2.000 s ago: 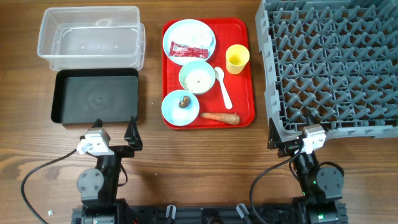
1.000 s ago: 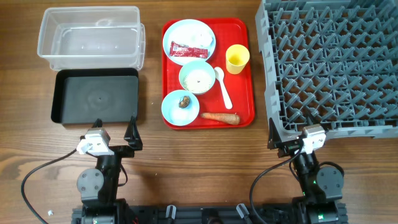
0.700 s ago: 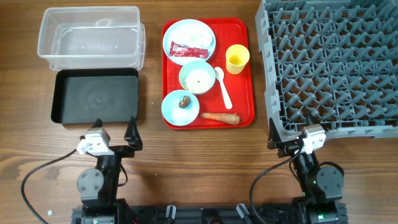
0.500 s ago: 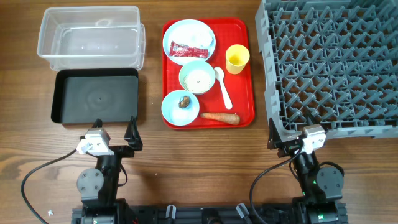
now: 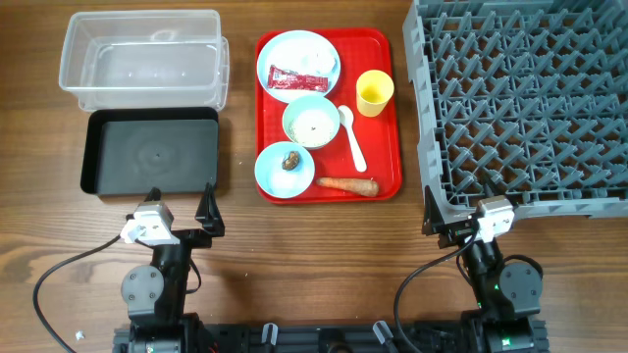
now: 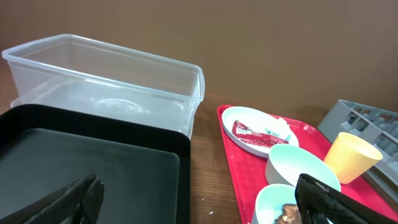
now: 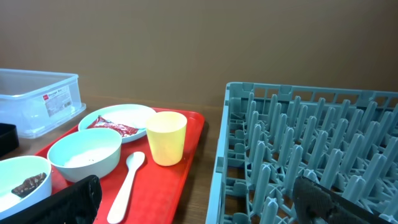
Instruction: Sort waste into correct bins and load items into the dishwasher rack
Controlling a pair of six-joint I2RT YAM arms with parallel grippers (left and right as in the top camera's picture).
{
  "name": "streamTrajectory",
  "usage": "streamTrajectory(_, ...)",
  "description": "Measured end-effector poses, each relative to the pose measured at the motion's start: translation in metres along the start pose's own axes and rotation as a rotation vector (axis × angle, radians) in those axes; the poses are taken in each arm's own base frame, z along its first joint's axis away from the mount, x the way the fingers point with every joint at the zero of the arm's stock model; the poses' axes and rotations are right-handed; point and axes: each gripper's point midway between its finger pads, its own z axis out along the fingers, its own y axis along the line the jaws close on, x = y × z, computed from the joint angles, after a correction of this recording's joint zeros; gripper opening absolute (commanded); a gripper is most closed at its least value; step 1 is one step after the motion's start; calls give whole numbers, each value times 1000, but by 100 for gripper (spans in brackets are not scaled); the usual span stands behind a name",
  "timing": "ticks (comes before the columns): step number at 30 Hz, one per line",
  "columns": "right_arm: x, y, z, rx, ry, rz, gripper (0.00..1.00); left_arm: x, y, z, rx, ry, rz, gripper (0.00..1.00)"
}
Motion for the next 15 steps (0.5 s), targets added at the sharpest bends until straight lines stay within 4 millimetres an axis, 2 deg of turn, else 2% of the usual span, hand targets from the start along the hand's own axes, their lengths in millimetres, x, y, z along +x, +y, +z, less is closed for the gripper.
streamTrajectory(8, -3, 0, 0, 0, -14, 16, 100, -1, 5, 0, -30, -8, 0, 100)
streamTrajectory(12, -27, 0, -1, -1, -109, 31, 100, -10, 0, 0, -3, -42, 3, 100)
streamTrajectory(15, -47, 0, -4, -2, -191, 29, 100, -31, -11, -2, 51, -127, 14, 100)
